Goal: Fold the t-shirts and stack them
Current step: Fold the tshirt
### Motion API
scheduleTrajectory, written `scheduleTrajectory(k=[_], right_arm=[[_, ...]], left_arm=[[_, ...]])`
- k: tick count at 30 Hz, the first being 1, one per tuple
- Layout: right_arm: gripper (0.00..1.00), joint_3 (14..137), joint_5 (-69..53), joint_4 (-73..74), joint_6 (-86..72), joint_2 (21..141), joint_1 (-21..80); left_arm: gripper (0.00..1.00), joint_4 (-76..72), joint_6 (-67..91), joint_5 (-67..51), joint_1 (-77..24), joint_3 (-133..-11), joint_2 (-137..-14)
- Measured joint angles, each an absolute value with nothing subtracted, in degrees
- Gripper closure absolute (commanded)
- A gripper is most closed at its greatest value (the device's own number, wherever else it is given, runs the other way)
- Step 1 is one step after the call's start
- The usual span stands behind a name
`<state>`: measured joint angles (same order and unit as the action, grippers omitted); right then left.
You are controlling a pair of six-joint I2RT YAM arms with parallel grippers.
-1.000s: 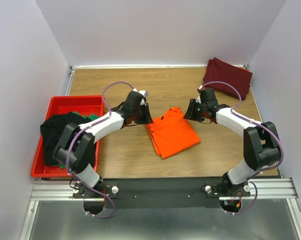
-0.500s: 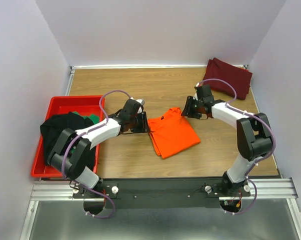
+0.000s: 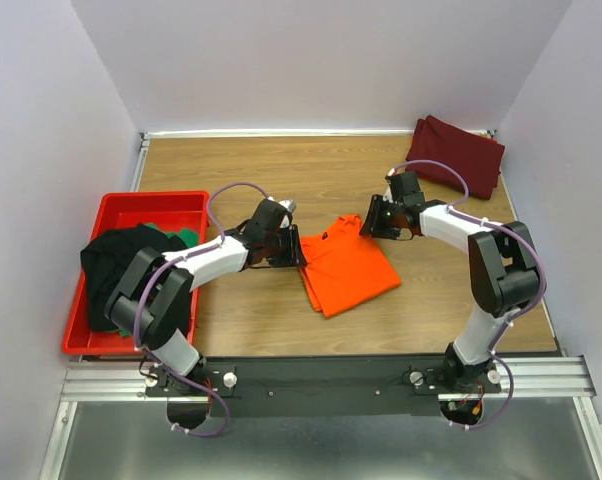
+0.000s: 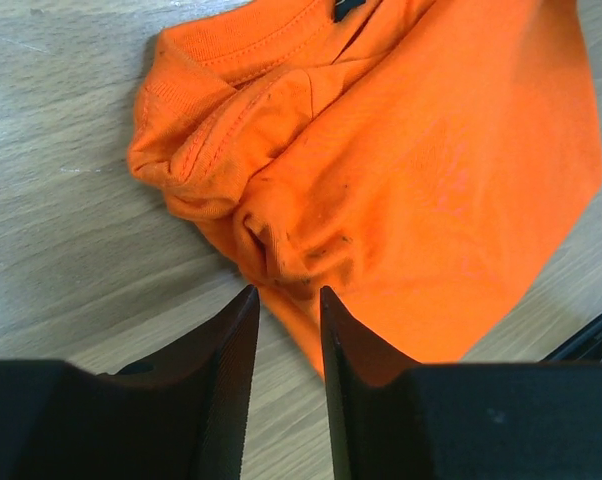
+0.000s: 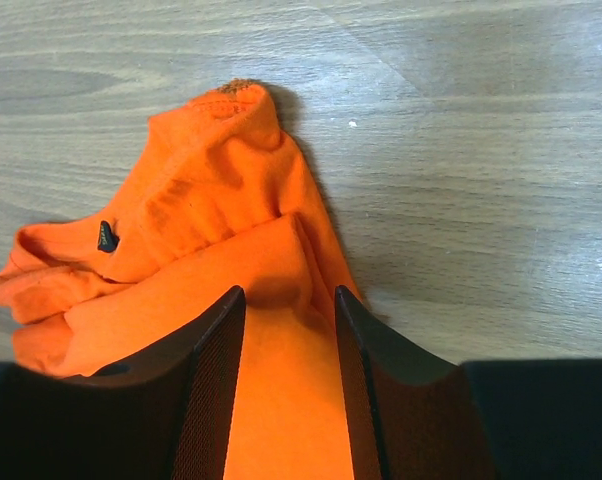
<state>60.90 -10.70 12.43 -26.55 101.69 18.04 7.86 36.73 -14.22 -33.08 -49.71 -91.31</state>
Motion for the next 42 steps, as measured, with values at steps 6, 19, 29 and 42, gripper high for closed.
scheduleTrajectory(k=[6, 19, 29, 42], right_arm=[[0.6, 60.9, -10.83, 12.01, -27.09, 101.69, 18.06], [0.67, 60.9, -11.05, 11.94, -27.2, 101.69, 18.33], [0.9, 60.84, -10.83, 11.81, -27.59, 101.51, 18.35], [0.94, 59.51, -7.27, 10.83, -28.56, 93.43, 18.39]], left_arm=[[0.66, 7.11, 36.93, -14.41, -33.08, -49.89, -91.9], [0.66, 6.15, 36.93, -14.37, -33.08, -51.99, -95.29], [1.0, 6.17, 37.15, -13.32, -33.08, -53.15, -95.26], [1.0, 9.15, 36.23, -9.76, -32.99, -53.69, -86.96]])
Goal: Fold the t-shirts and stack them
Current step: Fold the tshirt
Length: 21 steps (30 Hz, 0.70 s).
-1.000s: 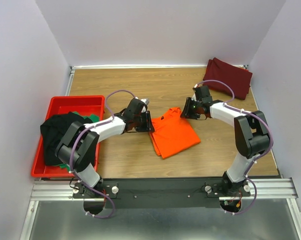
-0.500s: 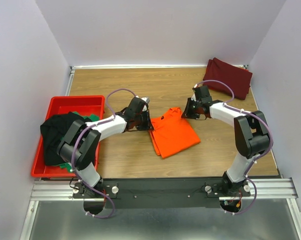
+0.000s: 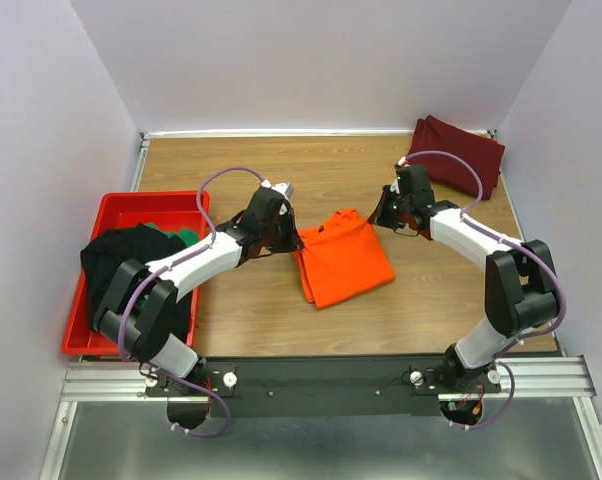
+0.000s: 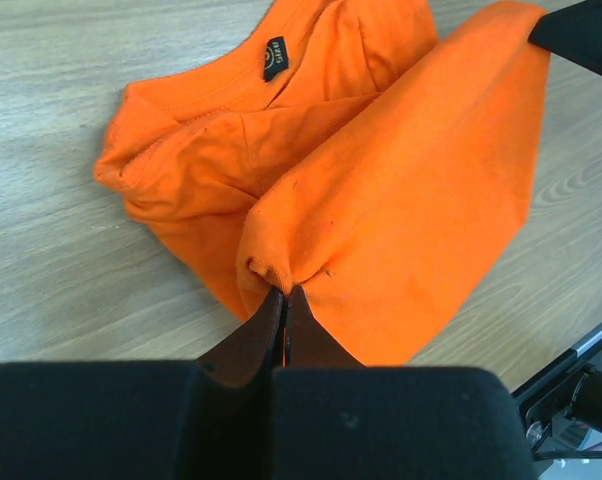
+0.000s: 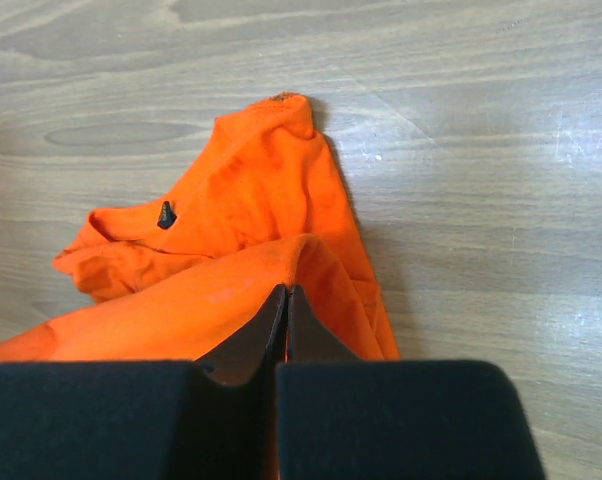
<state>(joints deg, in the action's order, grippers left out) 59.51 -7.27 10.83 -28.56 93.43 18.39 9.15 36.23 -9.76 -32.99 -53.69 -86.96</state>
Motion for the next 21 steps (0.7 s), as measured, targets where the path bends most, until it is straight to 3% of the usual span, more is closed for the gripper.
scheduleTrajectory(k=[11, 21], right_arm=[[0.94, 61.23, -8.73, 4.86, -30.79, 94.7, 18.44], [0.93, 81.01, -15.05, -4.27, -33.63, 120.66, 18.94]], left_arm=[[1.0, 9.34, 35.92, -9.21, -27.55, -54.46, -87.13], [1.0, 1.8, 37.69, -11.68, -18.63, -58.85, -104.99]])
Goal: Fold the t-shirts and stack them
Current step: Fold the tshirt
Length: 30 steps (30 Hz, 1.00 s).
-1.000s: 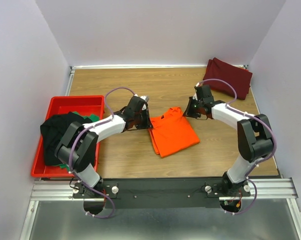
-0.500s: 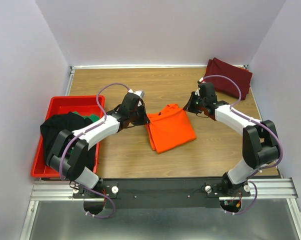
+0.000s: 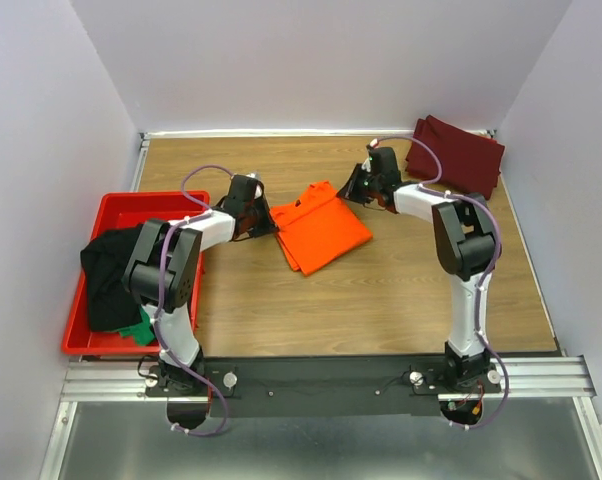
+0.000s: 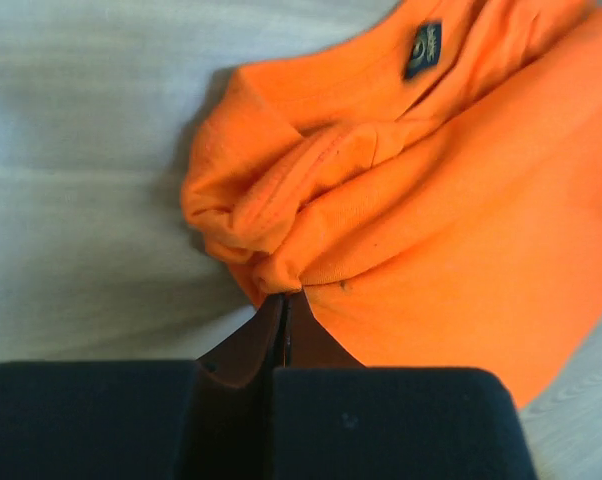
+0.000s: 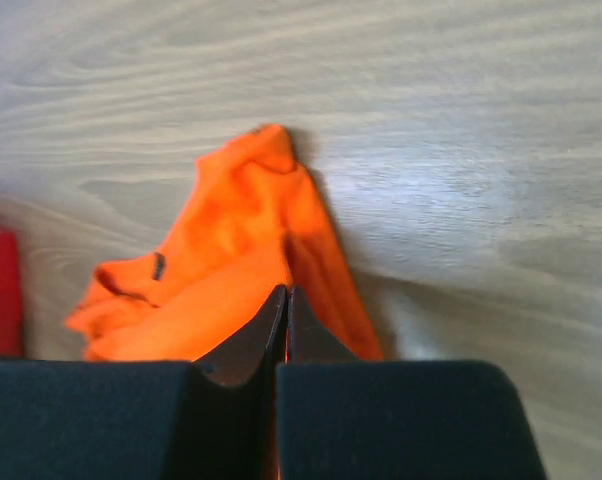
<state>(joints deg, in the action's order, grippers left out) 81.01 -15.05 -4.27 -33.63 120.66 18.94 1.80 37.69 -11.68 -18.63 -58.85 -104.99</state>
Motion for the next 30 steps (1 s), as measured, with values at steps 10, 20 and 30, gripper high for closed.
scheduleTrajectory(k=[10, 20, 30], right_arm=[[0.94, 79.59, -16.12, -5.76, -35.14, 124.05, 18.96], [0.94, 56.69, -12.29, -6.24, -35.62, 106.06, 18.96], [0.92, 48.75, -9.89, -0.75, -35.66, 84.12, 19.16]], left_arm=[[1.0, -1.06, 39.2, -12.14, -18.26, -58.7, -105.75], [1.0, -2.74, 39.31, -12.56, -24.99, -52.23, -101.06], [1.0, 7.62, 37.6, -11.27, -28.6, -49.21, -89.8]])
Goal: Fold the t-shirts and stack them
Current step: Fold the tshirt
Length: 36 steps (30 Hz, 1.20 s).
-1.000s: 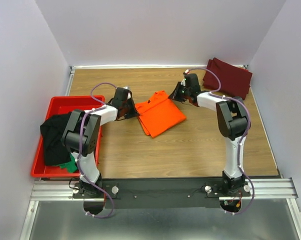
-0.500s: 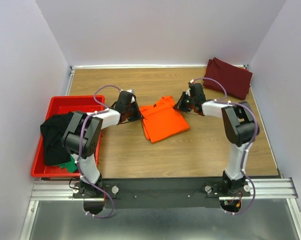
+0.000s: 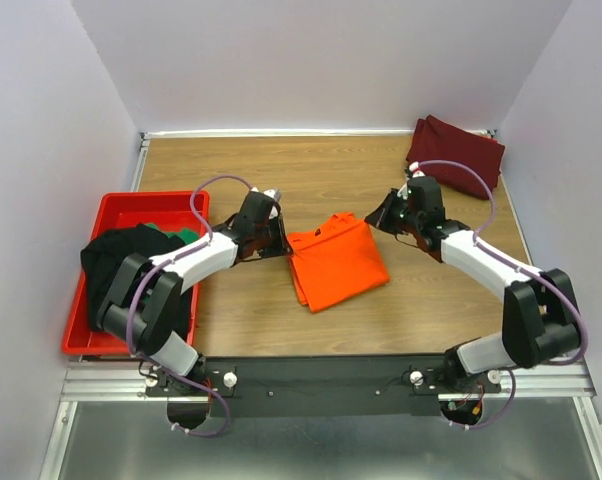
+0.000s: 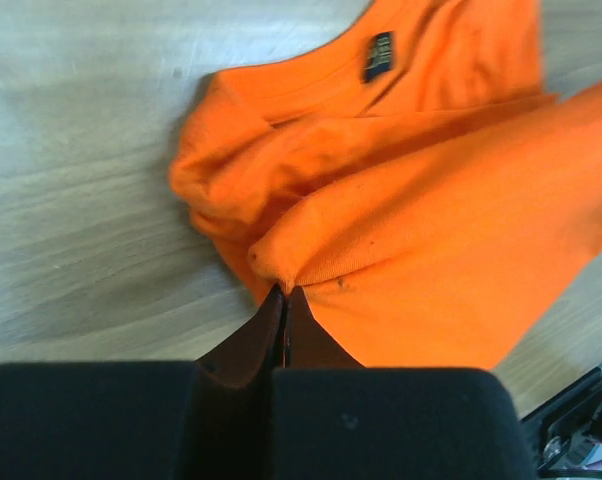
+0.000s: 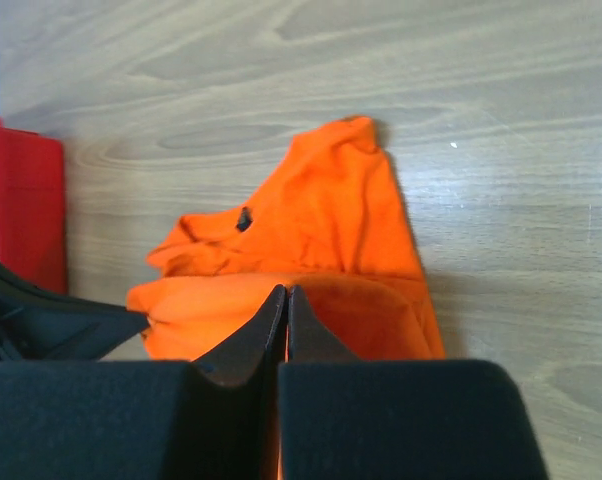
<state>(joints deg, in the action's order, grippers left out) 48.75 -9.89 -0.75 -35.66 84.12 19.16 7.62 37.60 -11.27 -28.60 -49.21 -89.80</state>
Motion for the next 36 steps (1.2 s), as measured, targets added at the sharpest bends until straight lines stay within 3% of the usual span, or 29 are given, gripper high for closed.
scheduleTrajectory(k=[16, 23, 25, 26, 27, 28, 33, 36], right_arm=[[0.91, 53.3, -9.41, 2.68, -34.54, 82.7, 19.16], [0.89, 64.99, -9.41, 2.07, -32.93, 96.09, 19.16], [0.85, 68.6, -9.41, 1.93, -32.38, 101.91, 19.16], [0.81, 70.17, -9.45, 1.85, -32.12, 104.97, 19.16], [0.81, 70.63, -9.43, 1.85, -31.88, 106.28, 19.16], [0.75, 71.13, -9.56, 2.13, -31.73, 108.09, 19.16], [0.7, 71.22, -10.5, 3.14, -31.22, 109.16, 19.18], [0.7, 70.54, -10.74, 3.03, -31.05, 107.63, 19.38]], left_arm=[[1.0, 13.08, 34.09, -10.2, -28.18, -55.22, -87.0], [1.0, 11.9, 33.34, -12.91, -23.0, -55.57, -90.19], [0.89, 11.25, 33.21, -13.41, -21.47, -55.64, -92.29], [0.77, 10.83, 33.08, -13.78, -20.88, -55.64, -93.38], [0.77, 10.55, 32.91, -14.06, -20.43, -55.66, -94.3], [0.67, 10.35, 32.75, -14.35, -19.92, -55.68, -95.18], [0.61, 10.31, 32.36, -14.96, -18.28, -55.79, -96.07], [0.66, 11.09, 31.7, -13.65, -17.26, -56.66, -96.01]])
